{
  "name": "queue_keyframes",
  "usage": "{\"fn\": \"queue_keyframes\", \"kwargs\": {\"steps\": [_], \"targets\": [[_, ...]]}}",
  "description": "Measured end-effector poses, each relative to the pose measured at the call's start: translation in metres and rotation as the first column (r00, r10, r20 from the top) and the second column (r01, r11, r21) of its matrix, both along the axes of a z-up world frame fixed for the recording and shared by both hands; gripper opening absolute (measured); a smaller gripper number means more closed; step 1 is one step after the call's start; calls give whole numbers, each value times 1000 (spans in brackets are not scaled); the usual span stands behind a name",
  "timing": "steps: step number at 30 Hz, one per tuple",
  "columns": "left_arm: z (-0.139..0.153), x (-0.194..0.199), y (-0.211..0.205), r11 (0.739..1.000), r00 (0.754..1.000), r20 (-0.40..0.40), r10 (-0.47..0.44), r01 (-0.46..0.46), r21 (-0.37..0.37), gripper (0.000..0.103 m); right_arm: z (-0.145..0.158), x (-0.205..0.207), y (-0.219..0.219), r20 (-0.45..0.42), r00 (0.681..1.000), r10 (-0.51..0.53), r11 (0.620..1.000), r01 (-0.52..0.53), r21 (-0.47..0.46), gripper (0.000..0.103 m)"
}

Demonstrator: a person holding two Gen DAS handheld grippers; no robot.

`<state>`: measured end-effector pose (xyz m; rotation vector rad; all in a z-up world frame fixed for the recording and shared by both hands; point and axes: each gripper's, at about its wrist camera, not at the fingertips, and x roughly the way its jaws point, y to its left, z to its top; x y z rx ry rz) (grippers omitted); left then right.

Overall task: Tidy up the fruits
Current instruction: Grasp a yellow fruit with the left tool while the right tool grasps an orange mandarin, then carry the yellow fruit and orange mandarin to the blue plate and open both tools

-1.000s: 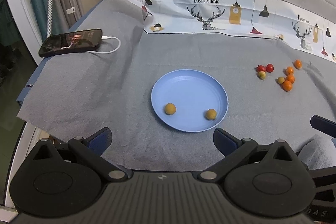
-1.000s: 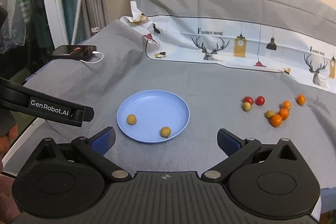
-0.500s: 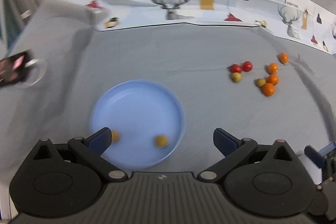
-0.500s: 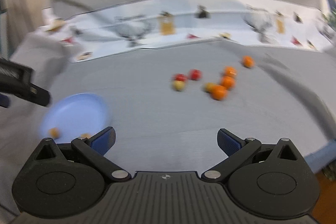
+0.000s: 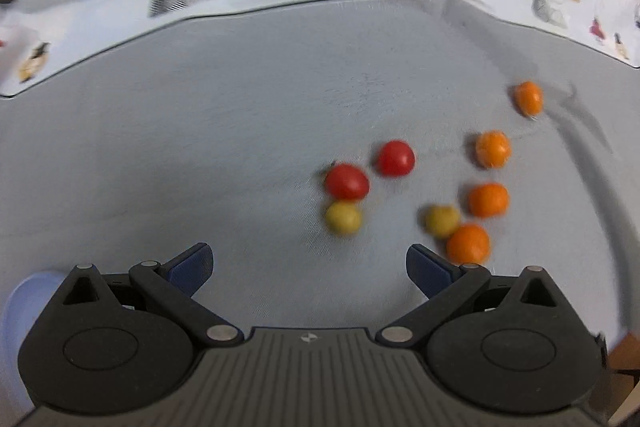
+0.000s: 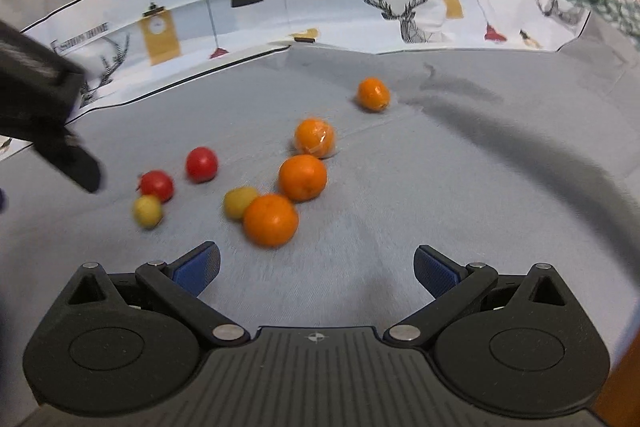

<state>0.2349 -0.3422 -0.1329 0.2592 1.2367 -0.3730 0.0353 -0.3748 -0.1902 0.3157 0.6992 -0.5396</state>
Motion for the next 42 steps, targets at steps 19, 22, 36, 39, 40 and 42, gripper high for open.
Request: {"fn": "queue_keyframes", "kwargs": {"steps": [19, 22, 36, 39, 40, 42], "targets": [[-52, 7, -21, 980, 977, 70, -201, 200, 18, 28, -27, 37, -4, -22, 984, 178, 979, -179, -99, 38], [-46, -2, -17, 978, 974, 86, -210, 211, 2, 27, -26, 35, -7, -9, 988, 157, 984, -157, -79, 38], [59, -81, 66, 980, 962, 196, -188, 197, -24, 28, 13, -10, -15, 71, 997, -4, 997, 10, -80, 38], [82, -106, 99, 984, 964, 202, -172, 179, -13, 28, 43, -34, 7, 123, 991, 56, 998, -54, -16, 38], [88, -115, 110, 986, 966, 200, -162, 168, -13, 28, 53, -46, 19, 137, 987, 85, 996, -89, 21, 38], [100, -135, 136, 990, 970, 199, -136, 140, -5, 28, 69, -66, 39, 157, 978, 136, 984, -152, 92, 38]]}}
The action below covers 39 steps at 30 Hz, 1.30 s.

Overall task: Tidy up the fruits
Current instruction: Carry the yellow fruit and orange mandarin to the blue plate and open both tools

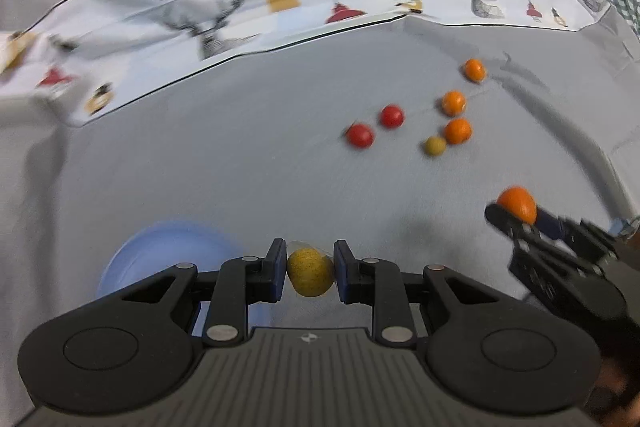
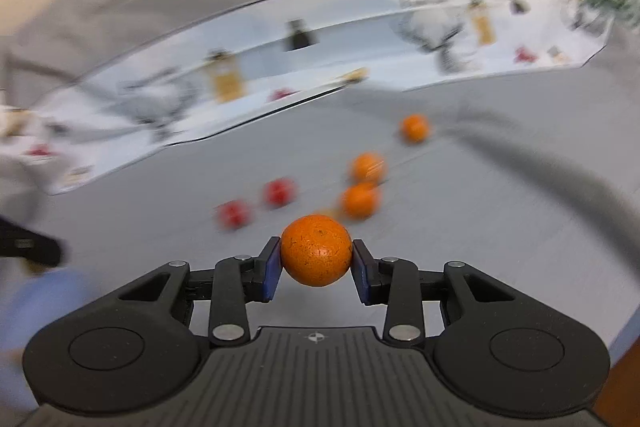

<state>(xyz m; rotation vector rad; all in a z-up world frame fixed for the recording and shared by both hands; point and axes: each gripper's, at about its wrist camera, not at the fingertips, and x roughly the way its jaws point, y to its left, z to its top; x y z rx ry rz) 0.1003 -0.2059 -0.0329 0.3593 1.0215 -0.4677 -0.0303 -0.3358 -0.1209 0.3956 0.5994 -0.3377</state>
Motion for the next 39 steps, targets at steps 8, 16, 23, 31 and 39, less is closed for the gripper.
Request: {"fn": "queue_keyframes", "kwargs": {"steps": [8, 16, 23, 31, 39], "targets": [[32, -77, 106, 992, 992, 15, 128, -128, -7, 28, 64, -71, 98, 73, 953, 294, 956, -295, 6, 38], [52, -133, 179, 961, 963, 36, 266, -263, -82, 28, 110, -101, 168, 121, 861, 493, 870, -487, -78, 38], [53, -156, 210, 933, 943, 11, 333, -327, -151, 28, 120, -118, 199, 79, 834, 546, 832, -530, -163, 38], [57, -159, 215, 930, 947, 15, 320, -311, -198, 28, 124, -125, 201, 62, 851, 522, 841, -501, -203, 38], [49, -151, 223, 921, 943, -14, 332, -328, -210, 28, 119, -116, 209, 28, 847, 532, 830, -514, -217, 38]]}}
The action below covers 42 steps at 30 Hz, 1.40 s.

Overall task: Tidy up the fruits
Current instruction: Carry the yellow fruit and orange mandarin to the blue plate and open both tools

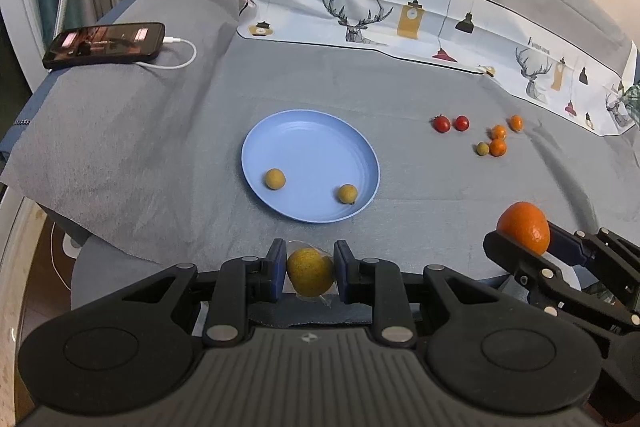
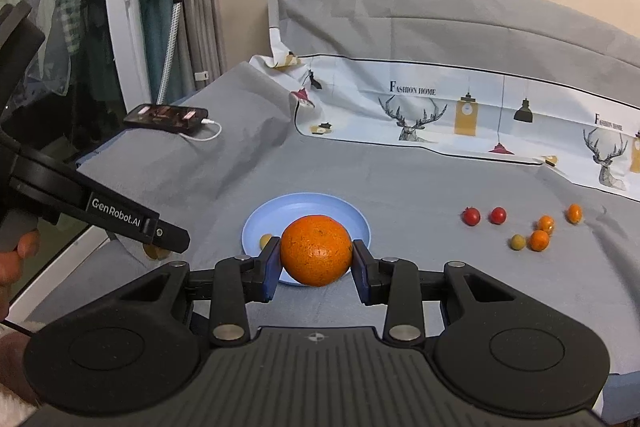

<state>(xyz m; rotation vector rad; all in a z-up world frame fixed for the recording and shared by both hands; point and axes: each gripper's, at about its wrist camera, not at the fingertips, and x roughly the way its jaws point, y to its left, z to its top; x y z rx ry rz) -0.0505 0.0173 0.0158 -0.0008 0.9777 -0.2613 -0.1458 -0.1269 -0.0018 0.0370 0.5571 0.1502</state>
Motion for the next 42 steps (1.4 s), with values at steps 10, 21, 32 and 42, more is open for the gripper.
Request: {"fn": "queue_keyframes", "kwargs": {"steps": [10, 21, 32, 42], "targets": [[-10, 18, 0, 1000, 999, -34, 0, 0, 3, 28, -7, 13, 2, -33, 999, 18, 1000, -19, -20, 38], [-15, 46, -2, 999, 998, -56, 27, -26, 20, 28, -18, 32, 2, -83, 996, 20, 999, -23, -29, 38], [-26, 88, -15, 999, 997, -68, 25, -22, 46, 28, -36, 67, 1, -141, 990, 9, 1000, -11, -17, 38], [-52, 144, -23, 997, 993, -113, 44, -36, 74, 28, -60, 119, 0, -202, 979, 6, 1000, -6, 3, 38]]}}
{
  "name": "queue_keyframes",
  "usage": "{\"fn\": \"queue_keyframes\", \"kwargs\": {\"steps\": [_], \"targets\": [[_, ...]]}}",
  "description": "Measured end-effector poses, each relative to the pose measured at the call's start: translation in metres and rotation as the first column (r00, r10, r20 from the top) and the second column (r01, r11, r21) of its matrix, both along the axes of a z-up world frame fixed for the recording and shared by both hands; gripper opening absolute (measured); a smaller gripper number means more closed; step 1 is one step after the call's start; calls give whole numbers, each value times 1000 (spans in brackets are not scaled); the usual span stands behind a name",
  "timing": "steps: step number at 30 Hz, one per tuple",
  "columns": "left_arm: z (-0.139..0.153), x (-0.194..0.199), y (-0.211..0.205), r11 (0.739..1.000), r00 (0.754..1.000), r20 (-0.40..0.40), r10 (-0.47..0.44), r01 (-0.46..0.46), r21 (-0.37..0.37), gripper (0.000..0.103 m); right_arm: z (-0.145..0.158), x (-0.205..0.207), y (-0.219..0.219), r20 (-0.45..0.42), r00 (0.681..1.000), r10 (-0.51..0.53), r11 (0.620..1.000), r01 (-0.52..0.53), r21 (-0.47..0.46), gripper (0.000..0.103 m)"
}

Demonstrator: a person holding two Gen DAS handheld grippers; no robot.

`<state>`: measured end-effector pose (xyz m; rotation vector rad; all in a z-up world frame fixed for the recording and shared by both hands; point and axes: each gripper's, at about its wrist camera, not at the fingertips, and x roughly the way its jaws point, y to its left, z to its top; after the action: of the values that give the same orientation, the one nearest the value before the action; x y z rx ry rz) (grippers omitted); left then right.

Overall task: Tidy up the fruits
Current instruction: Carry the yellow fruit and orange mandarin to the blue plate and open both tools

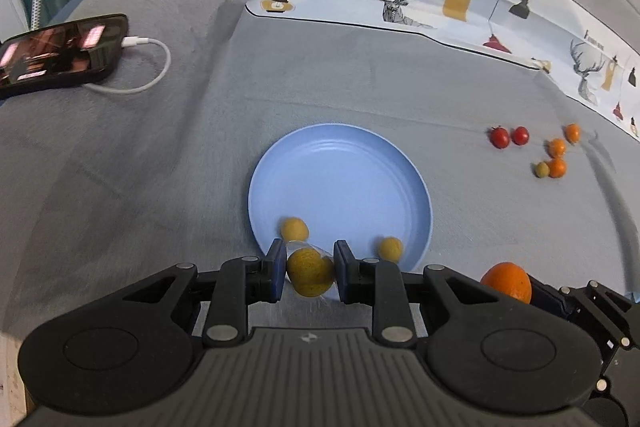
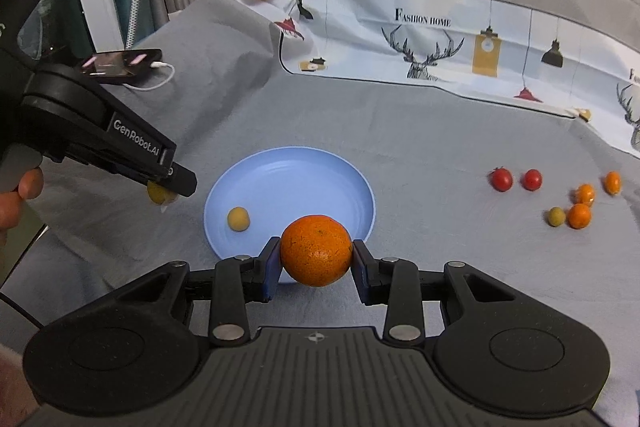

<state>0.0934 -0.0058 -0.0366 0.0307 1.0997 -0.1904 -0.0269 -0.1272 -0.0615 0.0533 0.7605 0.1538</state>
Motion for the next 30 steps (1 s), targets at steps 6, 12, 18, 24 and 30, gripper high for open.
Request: {"fn": "queue_keyframes", "kwargs": {"steps": [6, 12, 18, 24, 30], "targets": [[-19, 34, -8, 1000, 1000, -17, 2, -2, 19, 28, -19, 31, 2, -38, 999, 17, 1000, -17, 2, 38], [-44, 64, -17, 999, 1000, -27, 5, -4, 44, 28, -43, 62, 2, -81, 996, 20, 1000, -22, -19, 38], [-69, 87, -21, 996, 999, -53, 12, -8, 88, 28, -61, 88, 8, -103, 994, 31, 999, -35, -35, 38], [-71, 95, -18, 996, 999, -33, 4, -1, 90, 55, -68, 105, 16, -101, 994, 47, 998, -51, -33, 45], [-37, 61, -11, 995, 996, 93, 0, -9, 95, 103, -51, 93, 9, -60, 998, 5, 998, -9, -57, 86]]}}
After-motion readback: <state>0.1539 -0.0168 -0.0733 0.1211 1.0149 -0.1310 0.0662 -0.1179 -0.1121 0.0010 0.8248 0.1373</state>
